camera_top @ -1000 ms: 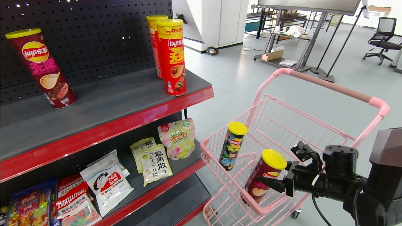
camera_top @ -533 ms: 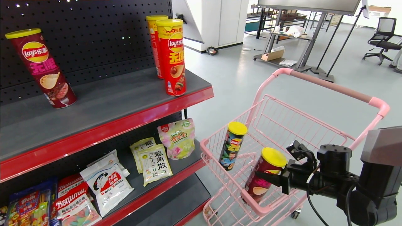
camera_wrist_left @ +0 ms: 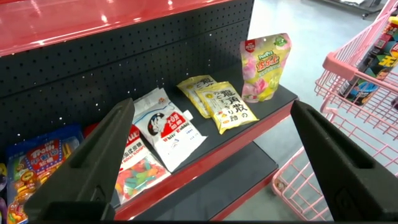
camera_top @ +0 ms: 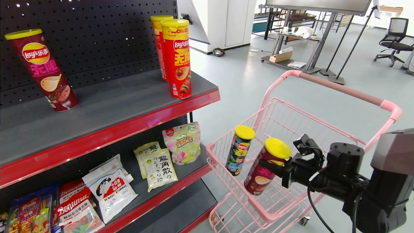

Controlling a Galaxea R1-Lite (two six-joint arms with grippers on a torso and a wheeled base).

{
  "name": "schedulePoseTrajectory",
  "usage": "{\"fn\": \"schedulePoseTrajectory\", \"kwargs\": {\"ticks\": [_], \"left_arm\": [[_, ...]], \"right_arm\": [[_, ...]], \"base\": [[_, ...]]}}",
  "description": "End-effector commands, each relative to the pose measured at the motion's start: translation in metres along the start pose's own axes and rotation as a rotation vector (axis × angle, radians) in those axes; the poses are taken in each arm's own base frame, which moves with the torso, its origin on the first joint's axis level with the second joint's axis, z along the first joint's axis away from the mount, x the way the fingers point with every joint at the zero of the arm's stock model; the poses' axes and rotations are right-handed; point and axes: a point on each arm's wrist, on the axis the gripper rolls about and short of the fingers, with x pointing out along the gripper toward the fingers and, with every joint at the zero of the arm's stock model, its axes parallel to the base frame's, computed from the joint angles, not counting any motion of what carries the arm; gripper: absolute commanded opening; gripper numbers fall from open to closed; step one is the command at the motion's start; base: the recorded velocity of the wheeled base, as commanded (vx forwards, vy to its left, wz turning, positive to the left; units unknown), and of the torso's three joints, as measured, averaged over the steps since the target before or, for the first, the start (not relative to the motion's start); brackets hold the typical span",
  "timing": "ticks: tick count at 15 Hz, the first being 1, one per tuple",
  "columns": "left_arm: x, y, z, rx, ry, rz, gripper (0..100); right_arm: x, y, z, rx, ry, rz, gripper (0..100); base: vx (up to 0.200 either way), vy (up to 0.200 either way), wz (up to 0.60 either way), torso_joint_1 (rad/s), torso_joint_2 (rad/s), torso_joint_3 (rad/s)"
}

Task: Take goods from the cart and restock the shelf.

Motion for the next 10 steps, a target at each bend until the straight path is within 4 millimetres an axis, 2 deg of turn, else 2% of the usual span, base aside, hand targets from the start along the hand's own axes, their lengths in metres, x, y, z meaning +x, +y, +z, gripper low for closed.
{"fn": "schedulePoseTrajectory", "kwargs": {"ticks": [1,5,6,7,8,10], "left_arm": [[0.000,0.000,0.000,0.000,0.000,0.000,100],[0.000,0.000,0.000,0.000,0.000,0.000,100],[0.000,0.000,0.000,0.000,0.000,-0.001,100],[0.000,0.000,0.000,0.000,0.000,-0.001,100],[0.000,0.000,0.000,0.000,0.000,-0.001,100],[0.000,0.000,0.000,0.000,0.000,-0.001,100]], "right_arm": [[-0.016,0.013,0.041,-0.050,-0.106,-0.029,0],[-0.064,0.025,0.153,-0.099,-0.165,-0.110,0],[-0.077,0.028,0.170,-0.113,-0.148,-0.135,0],[-0.104,0.039,0.196,-0.118,-0.090,-0.205,0],[-0.123,0.048,0.206,-0.094,-0.035,-0.273,0],[-0.169,0.068,0.205,-0.056,0.032,-0.397,0]], "base": [[0.000,0.000,0.00,0.000,0.00,0.000],[0.000,0.000,0.00,0.000,0.00,0.000],[0.000,0.000,0.00,0.000,0.00,0.000],[0.000,0.000,0.00,0.000,0.00,0.000],[0.000,0.000,0.00,0.000,0.00,0.000],[0.000,0.000,0.00,0.000,0.00,0.000]]}}
